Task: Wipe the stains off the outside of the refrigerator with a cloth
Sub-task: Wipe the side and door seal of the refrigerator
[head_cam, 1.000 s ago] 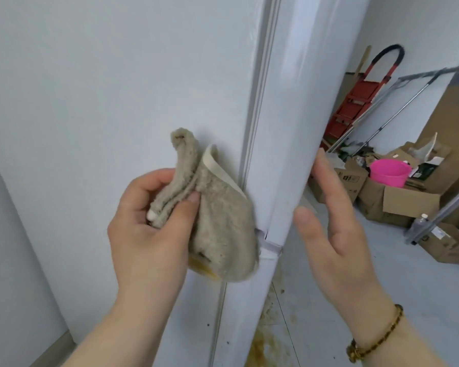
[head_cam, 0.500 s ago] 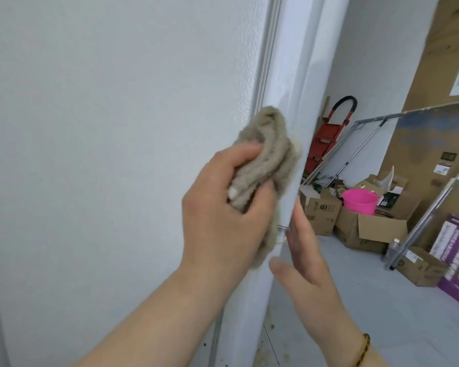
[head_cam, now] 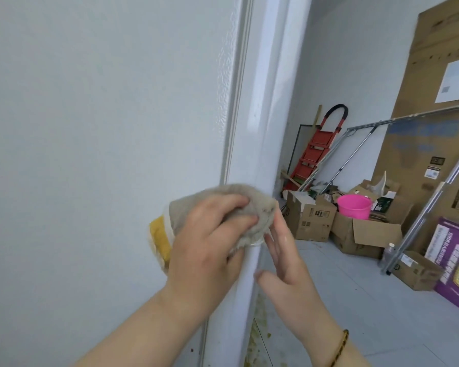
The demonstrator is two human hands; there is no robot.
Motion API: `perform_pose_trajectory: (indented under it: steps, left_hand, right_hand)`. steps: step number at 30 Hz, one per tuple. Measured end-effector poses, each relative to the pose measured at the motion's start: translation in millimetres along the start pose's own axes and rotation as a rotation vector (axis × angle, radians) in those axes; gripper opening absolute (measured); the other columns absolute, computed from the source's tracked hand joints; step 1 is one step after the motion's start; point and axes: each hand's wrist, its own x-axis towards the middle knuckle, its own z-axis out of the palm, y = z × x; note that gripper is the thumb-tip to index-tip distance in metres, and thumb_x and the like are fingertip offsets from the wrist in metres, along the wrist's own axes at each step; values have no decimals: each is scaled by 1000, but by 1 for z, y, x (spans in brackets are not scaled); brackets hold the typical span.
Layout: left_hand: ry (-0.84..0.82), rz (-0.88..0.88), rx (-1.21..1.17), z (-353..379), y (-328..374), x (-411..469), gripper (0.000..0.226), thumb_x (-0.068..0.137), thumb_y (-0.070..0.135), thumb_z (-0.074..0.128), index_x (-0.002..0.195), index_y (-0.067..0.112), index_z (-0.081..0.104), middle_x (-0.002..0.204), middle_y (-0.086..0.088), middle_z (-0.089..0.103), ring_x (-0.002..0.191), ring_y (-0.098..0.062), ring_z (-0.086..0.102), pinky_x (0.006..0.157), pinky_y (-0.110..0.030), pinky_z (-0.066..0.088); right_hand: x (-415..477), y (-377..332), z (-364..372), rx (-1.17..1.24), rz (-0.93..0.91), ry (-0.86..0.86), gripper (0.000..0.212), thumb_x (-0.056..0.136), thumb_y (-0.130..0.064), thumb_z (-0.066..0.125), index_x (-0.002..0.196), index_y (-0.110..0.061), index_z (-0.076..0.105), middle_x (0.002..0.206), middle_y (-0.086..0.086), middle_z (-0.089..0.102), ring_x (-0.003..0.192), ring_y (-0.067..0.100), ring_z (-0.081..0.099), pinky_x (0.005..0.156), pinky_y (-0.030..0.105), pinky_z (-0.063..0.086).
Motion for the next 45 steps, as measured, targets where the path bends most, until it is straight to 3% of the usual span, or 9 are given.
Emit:
perform_pose_trajectory:
  steps: [6,15,23,26,30,32,35,40,45]
  left_hand:
    - [98,-48,-14,-3,-4,51,29,71,6,51,93,1,69,106,-3,59,99,-18,51,92,-16,36]
    - [-88,-182,17,-15,5,-3,30,65,15,46,84,12,69,93,15,52,93,-10,50,90,5,23]
    - [-101,-242,-87,-18,9,7,39,64,13,44,94,13,68,98,20,60,100,-12,48,88,8,20]
    - [-234,-360,-138,-18,9,-45,42,62,18,40,102,23,53,118,19,49,101,0,50,86,10,24]
    - [-166,-616,-278,-19,9,-67,44,62,23,44,97,44,60,89,57,47,90,30,46,79,7,33]
    - [-35,-709,-305,-17,8,-57,45,63,13,46,77,51,66,82,54,51,86,29,48,75,6,34]
    - [-117,-500,-184,-10,10,-50,50,66,8,49,109,32,55,112,31,52,96,28,43,86,8,28]
    - [-202,-363,-170,-4,7,-105,36,70,13,48,104,23,53,119,6,49,116,25,34,96,1,28]
    - [-170,-227,-141,-9,-2,-73,38,67,7,43,101,21,53,116,1,47,100,-9,52,97,0,27]
  right_hand:
    - [1,2,2,-20,-8,6,78,60,-30,45,129,-54,16,149,-31,12,138,-10,10,119,33,12]
    - [2,1,3,-45,-6,7,85,66,-4,44,128,-52,11,149,-28,12,137,-11,11,119,30,11]
    - [1,3,0,-17,-47,3,82,64,-17,49,132,-46,14,153,-18,14,139,-4,13,119,34,14]
    - [2,6,1,-15,-63,-3,82,61,-22,47,132,-47,13,153,-18,13,140,-4,13,119,34,14]
    - [3,9,0,-5,-76,-15,83,69,-3,47,134,-42,13,154,-15,12,140,-3,12,119,36,14]
    - [2,10,-2,-5,-76,-18,81,70,-17,49,137,-40,12,154,-16,12,140,-4,12,119,36,14]
    - [0,12,-1,-23,-70,0,81,69,-31,45,142,-32,11,154,-15,12,140,-3,12,119,35,13]
    - [-27,32,18,-30,-4,25,69,74,-41,44,133,-46,10,153,-20,11,139,-5,13,118,36,15]
    - [-32,35,22,38,29,39,69,72,-38,43,134,-46,14,153,-20,13,139,-4,14,119,37,15]
